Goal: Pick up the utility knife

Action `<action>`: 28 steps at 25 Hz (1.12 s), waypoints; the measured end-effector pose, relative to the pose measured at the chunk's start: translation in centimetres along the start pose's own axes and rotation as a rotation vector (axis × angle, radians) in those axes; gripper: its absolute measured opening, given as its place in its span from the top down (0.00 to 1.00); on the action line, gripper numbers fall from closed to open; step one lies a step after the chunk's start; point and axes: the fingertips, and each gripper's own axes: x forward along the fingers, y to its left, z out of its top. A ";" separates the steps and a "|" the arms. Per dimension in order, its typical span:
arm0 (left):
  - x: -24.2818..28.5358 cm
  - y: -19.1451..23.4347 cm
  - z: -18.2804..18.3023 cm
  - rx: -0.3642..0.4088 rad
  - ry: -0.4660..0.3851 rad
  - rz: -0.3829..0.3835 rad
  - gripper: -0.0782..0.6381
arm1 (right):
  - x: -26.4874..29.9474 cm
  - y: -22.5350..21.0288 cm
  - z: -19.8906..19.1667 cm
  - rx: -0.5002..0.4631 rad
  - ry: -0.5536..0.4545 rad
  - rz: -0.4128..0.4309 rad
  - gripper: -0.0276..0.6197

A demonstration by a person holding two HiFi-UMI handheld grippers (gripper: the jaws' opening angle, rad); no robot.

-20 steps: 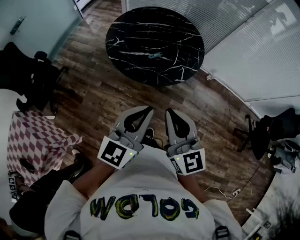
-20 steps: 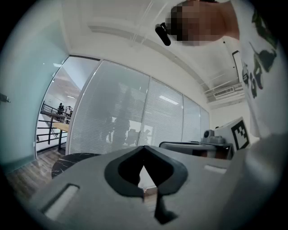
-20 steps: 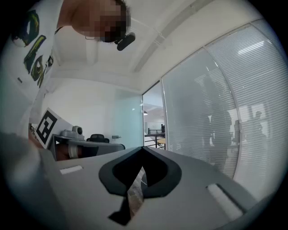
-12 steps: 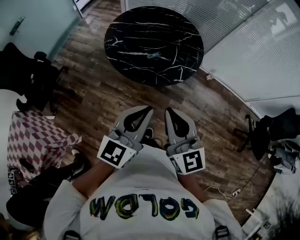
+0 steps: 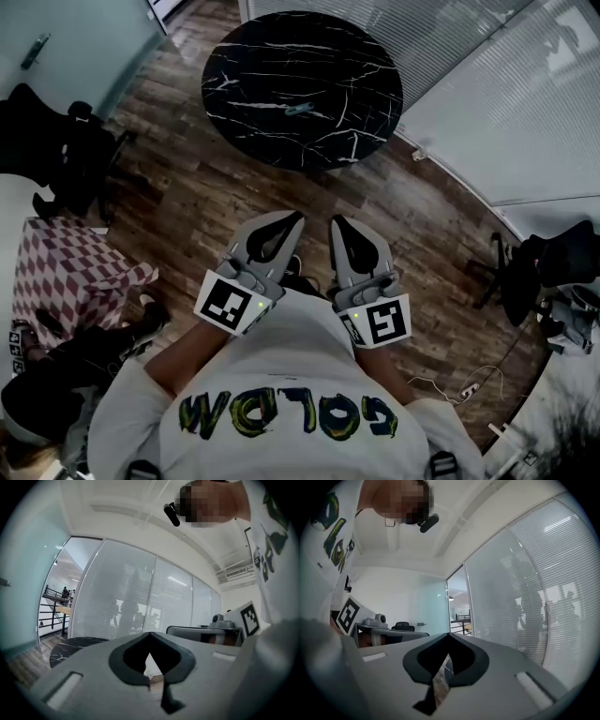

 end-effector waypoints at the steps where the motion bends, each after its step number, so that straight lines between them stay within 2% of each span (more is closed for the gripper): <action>1: 0.2 -0.3 -0.1 -0.003 0.002 0.005 0.89 | -0.3 -0.3 0.0 0.001 0.000 0.003 0.95; 9: 1.4 -2.2 -0.7 -0.014 -0.005 0.033 0.89 | -1.8 -1.7 -0.2 -0.004 -0.004 0.029 0.95; 15: 2.3 -2.0 -0.9 -0.003 0.010 0.041 0.89 | -1.3 -2.6 -0.2 -0.001 -0.009 0.042 0.95; 21: 3.7 -0.2 -0.8 -0.009 0.005 0.046 0.89 | 0.7 -3.7 -0.5 -0.006 0.000 0.051 0.95; 28: 6.0 4.2 0.0 -0.021 -0.006 0.045 0.89 | 5.5 -4.9 -0.5 -0.029 0.014 0.064 0.95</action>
